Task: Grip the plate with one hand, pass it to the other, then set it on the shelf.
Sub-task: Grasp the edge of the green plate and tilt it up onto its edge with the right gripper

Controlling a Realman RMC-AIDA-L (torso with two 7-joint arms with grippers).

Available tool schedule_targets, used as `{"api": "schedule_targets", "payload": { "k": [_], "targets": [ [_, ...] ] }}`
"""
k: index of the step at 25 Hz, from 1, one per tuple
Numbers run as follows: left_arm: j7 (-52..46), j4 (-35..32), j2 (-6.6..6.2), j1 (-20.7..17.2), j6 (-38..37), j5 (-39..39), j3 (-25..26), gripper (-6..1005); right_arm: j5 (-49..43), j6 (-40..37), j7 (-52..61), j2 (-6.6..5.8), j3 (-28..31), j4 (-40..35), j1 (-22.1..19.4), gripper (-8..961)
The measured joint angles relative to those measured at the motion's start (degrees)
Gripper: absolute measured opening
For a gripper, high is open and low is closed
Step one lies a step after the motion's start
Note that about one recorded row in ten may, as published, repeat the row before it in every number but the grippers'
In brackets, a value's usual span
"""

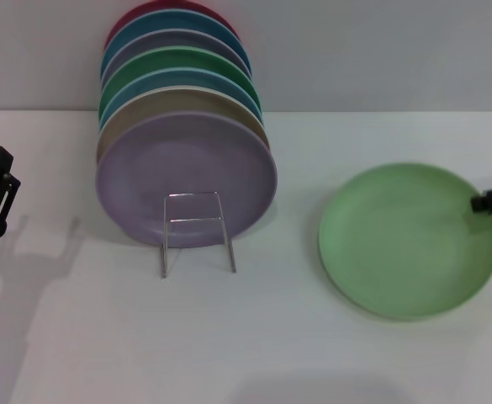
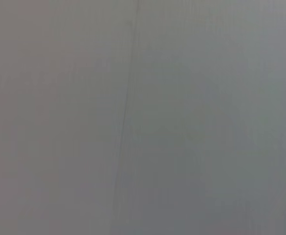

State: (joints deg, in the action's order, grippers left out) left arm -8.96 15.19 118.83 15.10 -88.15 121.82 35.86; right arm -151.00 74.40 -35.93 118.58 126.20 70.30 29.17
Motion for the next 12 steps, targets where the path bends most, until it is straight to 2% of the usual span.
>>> {"api": "schedule_targets", "payload": {
  "k": [5, 12],
  "targets": [
    [0.0, 0.0, 0.0, 0.01, -0.05, 0.0, 0.0, 785, 2.58, -1.44, -1.16, 0.3, -0.57, 5.42, -2.26, 19],
    [0.0, -0.01, -0.01, 0.1, -0.1, 0.0, 0.05, 786, 3.86, -5.41, -3.66, 0.4, -2.04, 7.98, -3.43, 19]
  ]
}}
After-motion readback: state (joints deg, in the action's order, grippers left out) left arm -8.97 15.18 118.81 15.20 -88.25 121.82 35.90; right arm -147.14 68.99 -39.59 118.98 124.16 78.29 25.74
